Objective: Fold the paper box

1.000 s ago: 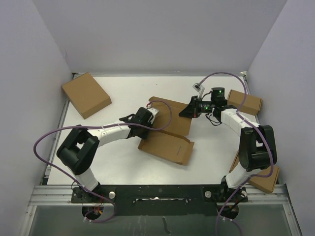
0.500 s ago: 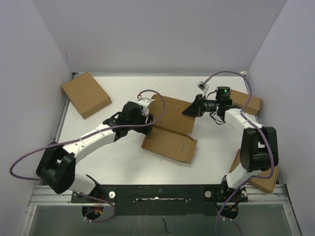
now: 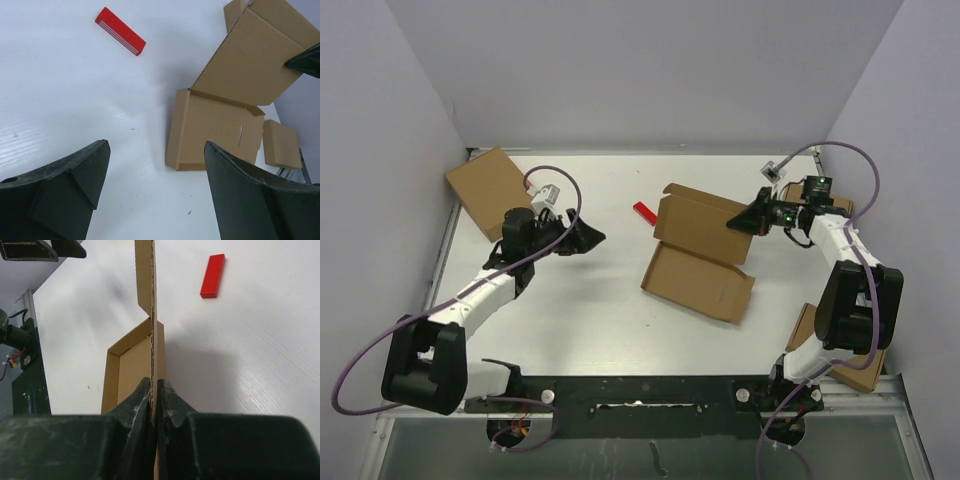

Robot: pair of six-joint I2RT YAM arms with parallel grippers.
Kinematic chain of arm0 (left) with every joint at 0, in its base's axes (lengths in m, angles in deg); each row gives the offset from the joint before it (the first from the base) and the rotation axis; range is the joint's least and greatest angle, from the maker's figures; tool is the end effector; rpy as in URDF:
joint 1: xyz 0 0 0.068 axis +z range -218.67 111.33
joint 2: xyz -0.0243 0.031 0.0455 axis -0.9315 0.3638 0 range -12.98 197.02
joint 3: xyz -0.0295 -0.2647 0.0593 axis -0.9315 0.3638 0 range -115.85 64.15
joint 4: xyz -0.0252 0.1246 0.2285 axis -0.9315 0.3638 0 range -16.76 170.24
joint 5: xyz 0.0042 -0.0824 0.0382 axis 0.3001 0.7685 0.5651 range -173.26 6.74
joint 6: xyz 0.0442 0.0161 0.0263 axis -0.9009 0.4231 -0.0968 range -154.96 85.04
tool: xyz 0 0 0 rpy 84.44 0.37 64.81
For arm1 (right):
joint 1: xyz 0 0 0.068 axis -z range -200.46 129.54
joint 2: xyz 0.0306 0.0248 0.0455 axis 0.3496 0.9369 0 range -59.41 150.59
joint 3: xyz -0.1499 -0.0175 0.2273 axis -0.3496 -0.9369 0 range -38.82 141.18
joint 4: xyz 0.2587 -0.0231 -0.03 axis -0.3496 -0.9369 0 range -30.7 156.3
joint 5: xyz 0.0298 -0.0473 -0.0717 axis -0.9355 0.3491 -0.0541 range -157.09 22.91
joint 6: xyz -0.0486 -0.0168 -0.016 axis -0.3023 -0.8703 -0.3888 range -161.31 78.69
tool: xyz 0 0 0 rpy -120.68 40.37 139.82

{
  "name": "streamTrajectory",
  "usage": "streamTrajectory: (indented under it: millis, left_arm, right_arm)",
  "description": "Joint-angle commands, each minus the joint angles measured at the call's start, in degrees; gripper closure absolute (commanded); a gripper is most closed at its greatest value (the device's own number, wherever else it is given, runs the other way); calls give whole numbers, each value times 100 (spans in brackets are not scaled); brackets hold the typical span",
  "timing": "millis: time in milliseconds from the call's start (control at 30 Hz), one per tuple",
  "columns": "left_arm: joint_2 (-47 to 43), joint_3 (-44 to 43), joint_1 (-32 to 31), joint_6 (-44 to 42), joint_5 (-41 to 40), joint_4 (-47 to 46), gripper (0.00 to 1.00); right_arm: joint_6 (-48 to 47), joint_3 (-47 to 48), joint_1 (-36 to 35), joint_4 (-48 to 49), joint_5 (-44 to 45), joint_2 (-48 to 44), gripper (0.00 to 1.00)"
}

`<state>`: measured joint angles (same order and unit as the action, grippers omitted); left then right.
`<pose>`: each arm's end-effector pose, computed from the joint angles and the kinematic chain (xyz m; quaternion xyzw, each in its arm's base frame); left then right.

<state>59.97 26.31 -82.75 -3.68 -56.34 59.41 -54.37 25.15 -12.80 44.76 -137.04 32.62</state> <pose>0.2638 -0.0828 0.2357 0.0098 0.8135 -0.3889 0.4323 0.3312 -0.0108 0.2494 -0.2339 0.7588 0.4783 0.3751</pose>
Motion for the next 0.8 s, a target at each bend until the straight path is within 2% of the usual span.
streamTrajectory:
  millis: [0, 67, 200, 267, 367, 433, 500, 667, 767]
  left_arm:
    - [494, -216, 11, 575, 526, -1091, 26]
    - [858, -456, 9, 591, 541, -1135, 27]
    - [1696, -1359, -109, 619, 719, -613, 29]
    - [1970, -1618, -304, 312, 898, -783, 29]
    - [2095, -1358, -635, -351, 1156, -2069, 25]
    - [2113, -974, -722, -414, 1338, -3311, 21]
    - [2131, -930, -712, -308, 1548, -3791, 15]
    - [2289, -1913, -691, -416, 2126, -2438, 11]
    - [2370, -2529, -563, -514, 2730, -1489, 14]
  right_arm:
    - [-1002, 368, 308, -823, -369, -136, 100]
    - [-1162, 465, 407, -1022, -328, -42, 100]
    - [-1440, 604, 523, -1378, -365, 134, 100]
    - [-1608, 695, 518, -1585, -481, 209, 100]
    - [-1774, 805, 465, -1782, -592, 262, 100]
    - [-1924, 844, 410, -1896, -609, 254, 100]
    - [-2043, 866, 330, -1981, -660, 238, 100]
    - [-2739, 1087, 13, -2569, -703, 247, 100]
    - [-3094, 1229, -168, -2945, -695, 257, 100]
